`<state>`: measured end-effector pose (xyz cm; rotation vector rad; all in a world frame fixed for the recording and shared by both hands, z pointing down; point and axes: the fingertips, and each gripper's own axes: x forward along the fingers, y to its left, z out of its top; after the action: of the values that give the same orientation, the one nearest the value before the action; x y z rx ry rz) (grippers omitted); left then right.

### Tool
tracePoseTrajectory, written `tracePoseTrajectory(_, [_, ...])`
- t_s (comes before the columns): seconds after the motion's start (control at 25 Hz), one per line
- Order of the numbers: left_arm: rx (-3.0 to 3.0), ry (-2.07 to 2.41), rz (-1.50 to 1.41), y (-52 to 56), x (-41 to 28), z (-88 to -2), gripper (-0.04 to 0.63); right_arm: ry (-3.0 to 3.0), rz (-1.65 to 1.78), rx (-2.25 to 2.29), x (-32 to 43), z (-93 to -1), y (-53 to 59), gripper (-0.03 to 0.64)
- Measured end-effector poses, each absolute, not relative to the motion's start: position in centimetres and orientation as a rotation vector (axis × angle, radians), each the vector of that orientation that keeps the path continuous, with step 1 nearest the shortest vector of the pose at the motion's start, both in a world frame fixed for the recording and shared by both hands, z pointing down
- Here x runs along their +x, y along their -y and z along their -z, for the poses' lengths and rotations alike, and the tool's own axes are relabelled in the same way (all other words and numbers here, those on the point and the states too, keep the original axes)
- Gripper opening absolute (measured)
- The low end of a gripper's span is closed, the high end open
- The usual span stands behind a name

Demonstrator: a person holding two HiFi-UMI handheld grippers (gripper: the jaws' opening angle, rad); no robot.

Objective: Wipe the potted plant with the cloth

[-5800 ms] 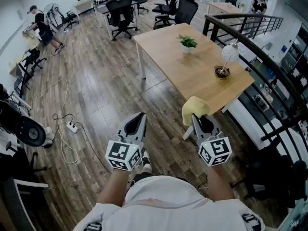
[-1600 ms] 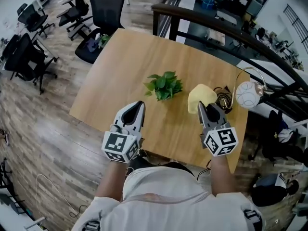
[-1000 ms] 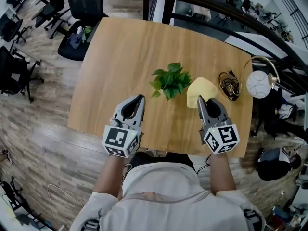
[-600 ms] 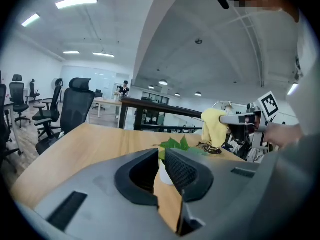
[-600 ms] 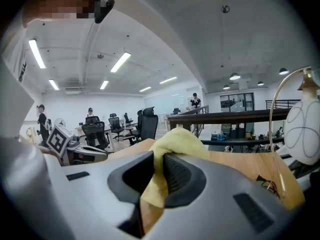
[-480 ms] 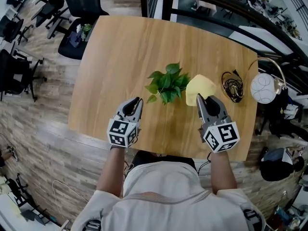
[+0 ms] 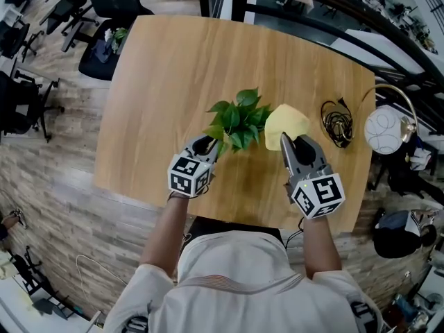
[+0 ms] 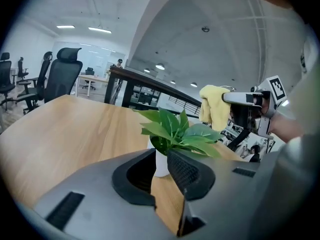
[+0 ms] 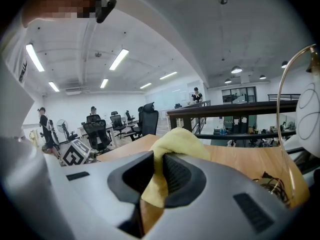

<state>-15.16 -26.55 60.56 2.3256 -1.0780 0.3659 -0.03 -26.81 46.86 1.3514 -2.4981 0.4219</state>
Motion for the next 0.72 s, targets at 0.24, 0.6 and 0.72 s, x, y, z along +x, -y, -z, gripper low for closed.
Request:
tracePoseTrajectory(0.24, [2.286, 1.052, -0.373, 27.6, -13.7, -61.5, 0.083, 2.501, -0.428, 1.347, 0.0, -47.0, 27.2, 0.098])
tracePoseTrajectory(0.6, [2.231, 1.137, -0.376, 28.9, -13.5, -61.9, 0.064, 2.503, -0.434, 1.334, -0.2, -47.1, 27.5, 0.098])
tracePoseTrajectory(0.72, [2.227, 1.151, -0.37, 29.0, -13.4, -61.9, 0.063, 2.565, -0.42, 1.244, -2.0, -46.3, 27.4, 0.098])
